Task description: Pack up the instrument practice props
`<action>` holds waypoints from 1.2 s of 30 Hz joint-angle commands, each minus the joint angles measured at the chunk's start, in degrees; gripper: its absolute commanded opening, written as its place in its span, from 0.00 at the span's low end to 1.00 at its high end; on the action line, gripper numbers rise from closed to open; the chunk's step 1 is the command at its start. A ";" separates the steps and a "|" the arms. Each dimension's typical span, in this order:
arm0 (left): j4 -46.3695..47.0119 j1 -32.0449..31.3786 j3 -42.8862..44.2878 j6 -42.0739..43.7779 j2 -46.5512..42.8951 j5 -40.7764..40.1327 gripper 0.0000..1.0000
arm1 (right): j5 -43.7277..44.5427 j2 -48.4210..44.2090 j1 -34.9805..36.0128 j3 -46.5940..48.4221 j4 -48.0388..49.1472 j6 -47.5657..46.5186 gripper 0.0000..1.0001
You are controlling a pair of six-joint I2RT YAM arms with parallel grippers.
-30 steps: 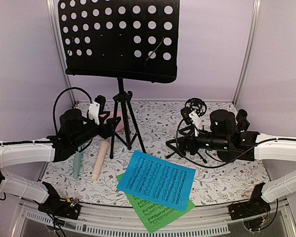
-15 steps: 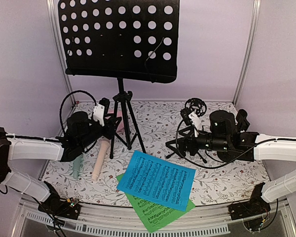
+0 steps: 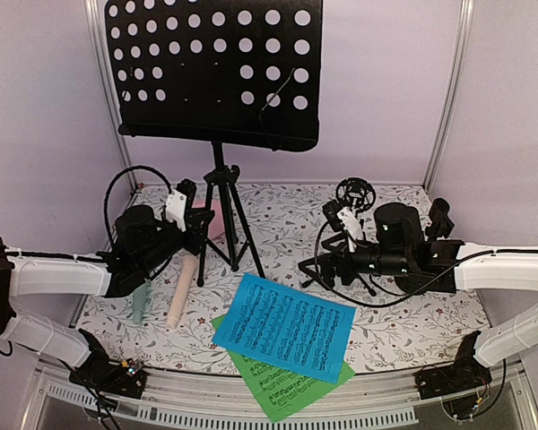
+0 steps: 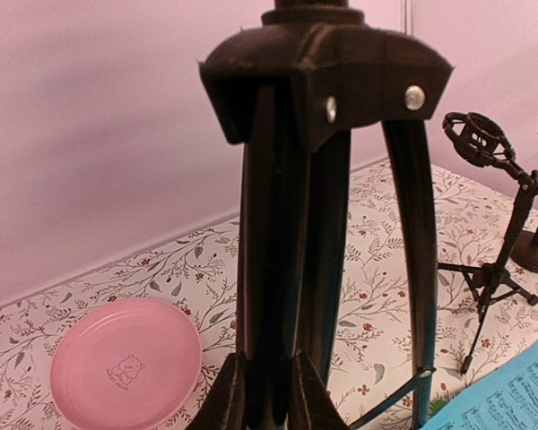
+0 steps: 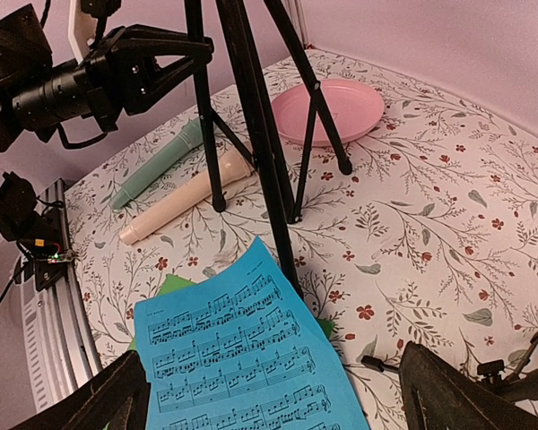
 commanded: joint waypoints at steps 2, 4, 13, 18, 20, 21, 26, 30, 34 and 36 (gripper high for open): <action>1.62 0.11 -0.54 -0.46 -1.35 0.87 0.17 | -1.83 0.89 0.27 -0.89 3.06 -1.12 0.99; 1.01 0.07 -0.23 -0.39 -1.67 1.01 0.24 | -2.14 1.70 0.31 -0.81 3.41 -1.12 0.99; -5.04 -5.24 3.43 -0.78 -6.93 -2.87 0.89 | -3.13 2.45 0.27 -0.13 3.62 -0.91 0.99; -12.70 -16.48 11.75 -4.14 -2.52 -28.60 0.89 | -3.29 1.50 0.28 -0.34 3.65 -0.59 0.99; -16.43 -19.35 15.26 -9.70 0.48 -35.48 0.82 | -3.35 0.92 0.30 -0.48 3.52 -0.50 0.99; -18.08 -20.59 16.71 -12.60 1.92 -37.38 0.78 | -3.34 0.64 0.25 -0.60 3.51 -0.42 0.99; -19.49 -25.65 21.59 -20.15 10.50 -46.78 0.78 | -3.00 -0.64 0.32 -1.20 3.39 -0.41 0.99; -25.21 -25.72 27.87 -25.12 17.63 -50.91 0.76 | -3.68 -0.79 0.31 -1.15 3.34 -0.06 0.99; -28.83 -25.62 32.71 -26.95 22.28 -54.84 0.69 | -3.66 -1.03 0.26 -1.22 3.34 0.12 0.99; -29.05 -25.31 33.06 -27.13 23.34 -55.58 0.65 | -3.55 -0.96 0.25 -1.22 3.26 0.12 0.99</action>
